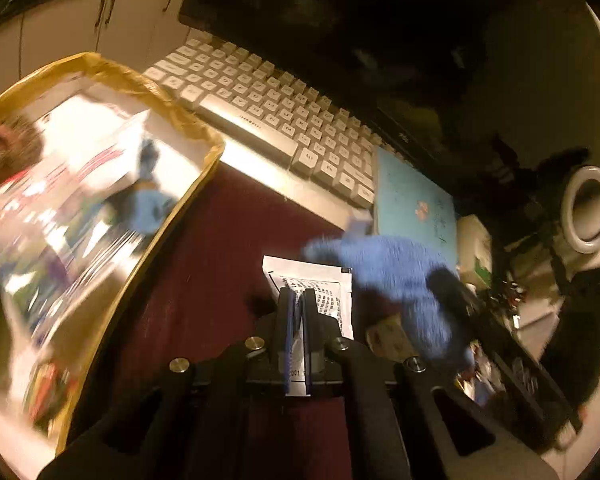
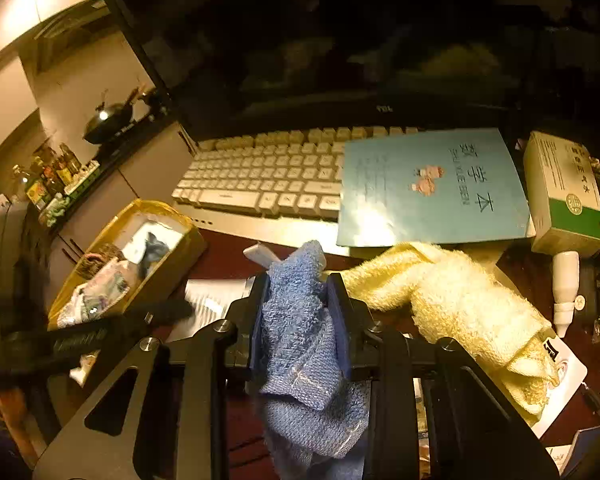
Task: Organize soft objects
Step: 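Carry the blue towel and paper slip into the tray and open both tools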
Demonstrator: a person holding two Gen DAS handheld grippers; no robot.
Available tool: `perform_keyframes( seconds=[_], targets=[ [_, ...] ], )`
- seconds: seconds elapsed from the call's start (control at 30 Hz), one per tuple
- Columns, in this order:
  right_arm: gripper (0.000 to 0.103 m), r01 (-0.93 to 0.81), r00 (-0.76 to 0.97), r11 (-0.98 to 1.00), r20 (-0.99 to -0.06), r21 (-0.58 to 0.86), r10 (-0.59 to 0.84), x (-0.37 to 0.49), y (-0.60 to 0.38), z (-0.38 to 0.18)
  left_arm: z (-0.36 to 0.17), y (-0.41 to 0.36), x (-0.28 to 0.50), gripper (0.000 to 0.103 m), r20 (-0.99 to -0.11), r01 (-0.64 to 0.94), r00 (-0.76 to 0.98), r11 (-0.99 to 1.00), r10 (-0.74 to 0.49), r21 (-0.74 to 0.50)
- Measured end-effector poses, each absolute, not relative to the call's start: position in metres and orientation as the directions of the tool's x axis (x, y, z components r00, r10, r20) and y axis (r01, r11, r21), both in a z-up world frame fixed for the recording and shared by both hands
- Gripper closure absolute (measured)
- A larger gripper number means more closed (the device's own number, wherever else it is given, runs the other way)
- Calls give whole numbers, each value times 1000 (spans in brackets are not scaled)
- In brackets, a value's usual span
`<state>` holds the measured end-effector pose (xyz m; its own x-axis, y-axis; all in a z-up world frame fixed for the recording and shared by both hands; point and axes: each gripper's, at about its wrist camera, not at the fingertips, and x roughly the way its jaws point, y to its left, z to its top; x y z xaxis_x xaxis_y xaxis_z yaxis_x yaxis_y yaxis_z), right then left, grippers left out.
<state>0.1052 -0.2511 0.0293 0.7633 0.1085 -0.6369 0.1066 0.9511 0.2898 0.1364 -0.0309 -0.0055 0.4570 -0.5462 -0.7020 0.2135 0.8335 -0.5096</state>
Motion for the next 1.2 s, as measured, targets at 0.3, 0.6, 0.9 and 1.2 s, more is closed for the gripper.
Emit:
perform_keyframes(
  seconds=[0.3,0.6,0.9,1.2],
  targets=[
    [76,-17,856,932,-476,361,200,82,-246,52,6,10,73,102,-640,249,474,789,-604,-561],
    [76,-120,862,874,-387,470,327,53,-211,91,39,74,43,102,-572,214,592,795,-568,-568],
    [76,-210,824,867,-395,453,406,66,-162,104,42,115,49,102,-544,157,644,789,-538,-594],
    [76,-232,759,855,-463,464,457,137,-128,110,47,152,75,102,-544,87,701,813,-461,-576]
  ],
)
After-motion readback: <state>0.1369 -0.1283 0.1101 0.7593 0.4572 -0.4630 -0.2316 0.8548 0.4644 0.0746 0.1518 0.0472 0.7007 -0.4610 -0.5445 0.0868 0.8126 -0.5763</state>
